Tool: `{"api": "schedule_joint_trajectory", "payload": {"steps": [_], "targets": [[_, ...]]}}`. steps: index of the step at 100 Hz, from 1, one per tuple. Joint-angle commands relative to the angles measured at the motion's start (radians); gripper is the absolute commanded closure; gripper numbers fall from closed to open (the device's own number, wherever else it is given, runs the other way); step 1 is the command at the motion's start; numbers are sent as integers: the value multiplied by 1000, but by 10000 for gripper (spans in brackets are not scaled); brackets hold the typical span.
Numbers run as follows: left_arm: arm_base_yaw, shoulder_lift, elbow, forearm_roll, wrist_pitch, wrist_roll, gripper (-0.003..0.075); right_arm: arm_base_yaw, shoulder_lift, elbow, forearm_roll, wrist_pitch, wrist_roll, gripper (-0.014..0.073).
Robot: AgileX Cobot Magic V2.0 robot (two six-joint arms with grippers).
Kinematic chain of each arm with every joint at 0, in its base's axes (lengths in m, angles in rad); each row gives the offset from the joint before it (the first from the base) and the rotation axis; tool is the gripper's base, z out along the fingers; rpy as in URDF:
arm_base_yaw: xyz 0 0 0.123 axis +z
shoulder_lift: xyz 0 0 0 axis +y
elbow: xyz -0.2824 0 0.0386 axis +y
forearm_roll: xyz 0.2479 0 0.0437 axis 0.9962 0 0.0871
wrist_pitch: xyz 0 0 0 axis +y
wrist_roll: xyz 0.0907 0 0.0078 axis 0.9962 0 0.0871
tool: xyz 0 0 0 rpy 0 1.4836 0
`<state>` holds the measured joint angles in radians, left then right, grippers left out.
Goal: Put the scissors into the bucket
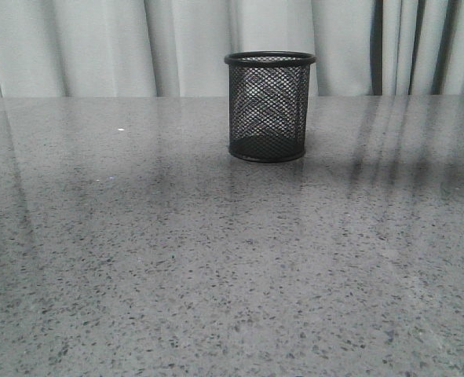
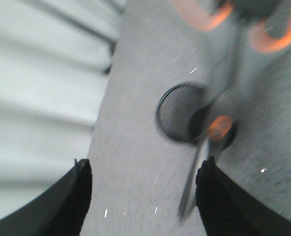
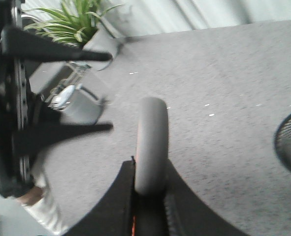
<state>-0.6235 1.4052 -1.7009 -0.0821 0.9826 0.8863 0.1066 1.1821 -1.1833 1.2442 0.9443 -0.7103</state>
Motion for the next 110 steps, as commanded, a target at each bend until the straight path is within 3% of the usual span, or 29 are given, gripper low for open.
{"api": "schedule_joint_trajectory", "payload": {"steps": [1, 16, 30, 50, 72, 110], "targets": [[93, -53, -32, 13, -71, -112, 304, -3, -18, -86, -77, -66, 57, 638], [249, -93, -32, 1, -37, -185, 304, -3, -9, -197, -373, -102, 203, 638], [348, -134, -32, -38, 5, -185, 304, -3, 40, -296, -565, -57, 327, 638], [404, -186, -32, -80, 60, -185, 304, -3, 133, -395, -628, 84, 359, 638], [406, -214, -32, -80, 67, -185, 304, 17, 215, -464, -720, 140, 365, 638], [406, -214, -32, -105, 85, -185, 304, 180, 328, -545, -916, 112, 405, 638]]}}
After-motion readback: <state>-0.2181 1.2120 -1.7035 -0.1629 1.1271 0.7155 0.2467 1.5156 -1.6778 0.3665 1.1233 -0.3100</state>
